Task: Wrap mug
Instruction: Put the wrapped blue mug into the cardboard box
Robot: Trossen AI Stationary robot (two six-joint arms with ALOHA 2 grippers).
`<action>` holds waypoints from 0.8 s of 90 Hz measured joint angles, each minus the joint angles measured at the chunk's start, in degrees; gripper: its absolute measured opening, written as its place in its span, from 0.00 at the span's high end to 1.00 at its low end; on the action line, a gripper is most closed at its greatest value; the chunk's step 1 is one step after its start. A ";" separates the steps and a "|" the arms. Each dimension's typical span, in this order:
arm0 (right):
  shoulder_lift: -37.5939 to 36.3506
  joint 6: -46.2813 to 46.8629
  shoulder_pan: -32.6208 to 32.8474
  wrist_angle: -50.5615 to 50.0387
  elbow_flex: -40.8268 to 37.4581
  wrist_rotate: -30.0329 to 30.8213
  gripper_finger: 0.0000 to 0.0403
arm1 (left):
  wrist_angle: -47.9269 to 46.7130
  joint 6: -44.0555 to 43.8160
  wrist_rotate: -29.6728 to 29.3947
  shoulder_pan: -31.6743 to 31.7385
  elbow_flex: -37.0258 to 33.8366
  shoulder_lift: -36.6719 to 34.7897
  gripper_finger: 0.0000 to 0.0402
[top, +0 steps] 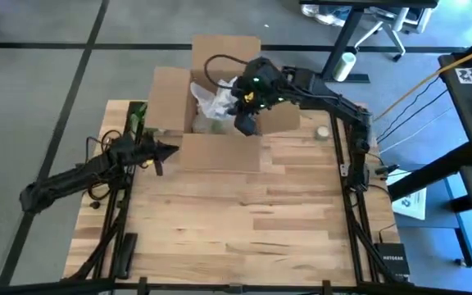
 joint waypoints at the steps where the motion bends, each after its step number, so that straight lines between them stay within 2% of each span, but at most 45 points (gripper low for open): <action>1: 0.28 -0.14 -0.15 -0.01 -0.01 -0.11 0.99 | -0.23 -0.29 0.01 0.28 0.08 0.14 1.00; 26: 5.33 -4.90 -2.15 -1.19 0.01 -0.52 1.00 | -11.78 -1.46 0.24 4.18 3.26 5.03 1.00; 54: 10.35 -8.26 -2.70 -1.34 0.01 -1.71 1.00 | -11.52 -1.03 0.09 4.89 3.25 5.14 1.00; 72: 11.15 -8.57 -2.74 -0.92 0.12 -3.10 1.00 | -5.88 2.72 -0.08 4.89 2.96 2.08 1.00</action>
